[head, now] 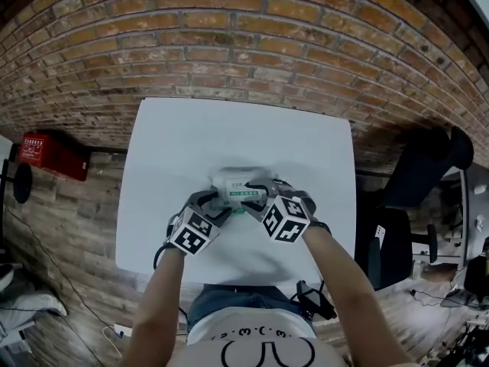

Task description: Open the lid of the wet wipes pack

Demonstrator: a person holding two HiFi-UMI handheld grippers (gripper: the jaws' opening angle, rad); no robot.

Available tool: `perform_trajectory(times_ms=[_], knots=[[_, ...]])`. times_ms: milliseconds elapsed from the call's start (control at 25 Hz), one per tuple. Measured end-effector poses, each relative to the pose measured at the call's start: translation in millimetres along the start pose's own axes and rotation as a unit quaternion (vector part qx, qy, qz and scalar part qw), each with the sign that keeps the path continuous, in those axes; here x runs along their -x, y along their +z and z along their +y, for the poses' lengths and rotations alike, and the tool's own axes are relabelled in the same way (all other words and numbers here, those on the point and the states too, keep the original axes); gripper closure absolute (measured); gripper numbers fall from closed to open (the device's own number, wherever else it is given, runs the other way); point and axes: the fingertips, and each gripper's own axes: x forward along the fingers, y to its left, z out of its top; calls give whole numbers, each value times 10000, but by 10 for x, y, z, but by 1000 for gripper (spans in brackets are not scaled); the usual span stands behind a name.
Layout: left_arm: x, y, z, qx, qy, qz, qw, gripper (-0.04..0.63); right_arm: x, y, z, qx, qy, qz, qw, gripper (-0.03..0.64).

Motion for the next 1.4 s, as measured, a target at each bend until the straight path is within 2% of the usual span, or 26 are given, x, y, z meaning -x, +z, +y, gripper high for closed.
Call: perform_trajectory(times_ms=[240,320,520,760,1000,1400], knots=[[-4,-4,3,-28,-28,57,10000,364,-180,-102,64,316,284,248,9988,437],[4,-5,5,-28,-36,67,10000,364,-169,-95,75,374,330,231,9985,493],[9,-12,0,-34,-70,100,9999,364,-138,-77,133,478,464,228,9975,542],[-2,-12,5,-41,-101,114,9999,364,-81,-63,181,298,828,221,9959,603],[0,-19,2,-67,-123,128,9998,364,-68,-52,174,534,655,219,9962,607],[-11,-38,-6,-258,-139,274,9992,364,29,17,69,461,518,128,9975,609]])
